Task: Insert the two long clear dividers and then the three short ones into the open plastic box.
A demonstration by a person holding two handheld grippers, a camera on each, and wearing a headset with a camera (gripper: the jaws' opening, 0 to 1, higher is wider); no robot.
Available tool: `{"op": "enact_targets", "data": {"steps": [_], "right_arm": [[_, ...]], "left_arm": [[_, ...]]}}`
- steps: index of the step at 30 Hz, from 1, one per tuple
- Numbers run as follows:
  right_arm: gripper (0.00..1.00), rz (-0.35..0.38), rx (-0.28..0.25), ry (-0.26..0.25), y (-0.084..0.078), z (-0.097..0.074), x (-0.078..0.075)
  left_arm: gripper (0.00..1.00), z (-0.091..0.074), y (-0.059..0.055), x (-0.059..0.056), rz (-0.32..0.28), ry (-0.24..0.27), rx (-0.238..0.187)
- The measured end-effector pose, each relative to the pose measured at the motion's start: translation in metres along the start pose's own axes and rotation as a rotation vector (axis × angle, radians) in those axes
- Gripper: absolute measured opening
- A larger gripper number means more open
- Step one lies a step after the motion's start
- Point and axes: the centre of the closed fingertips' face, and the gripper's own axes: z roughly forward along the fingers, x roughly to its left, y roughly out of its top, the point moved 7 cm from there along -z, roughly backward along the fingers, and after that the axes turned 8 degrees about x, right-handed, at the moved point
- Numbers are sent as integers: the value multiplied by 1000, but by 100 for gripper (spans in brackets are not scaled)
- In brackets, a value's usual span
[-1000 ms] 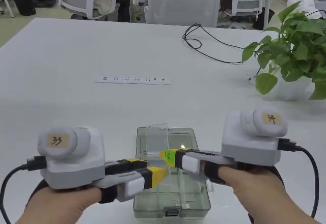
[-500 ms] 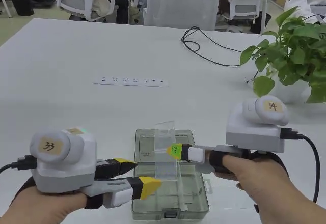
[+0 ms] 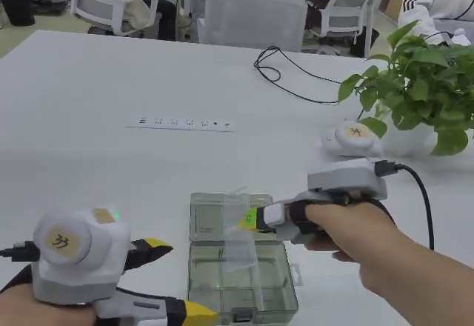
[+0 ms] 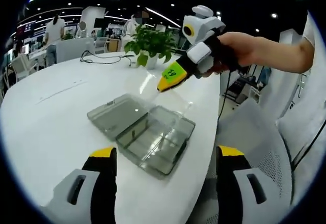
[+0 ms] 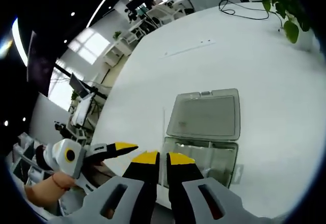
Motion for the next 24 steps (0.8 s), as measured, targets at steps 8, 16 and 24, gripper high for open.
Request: {"op": "enact_targets", "data": {"steps": [8, 16, 24], "right_arm": [[7, 62, 66, -40, -5, 7, -3], [7, 101, 125, -110, -13, 13, -8], [7, 136, 178, -148, -20, 25, -9]], "left_arm": [[90, 3, -8, 1, 47, -14, 28], [94, 6, -16, 2, 82, -27, 37], [95, 5, -19, 5, 88, -42, 33]]}}
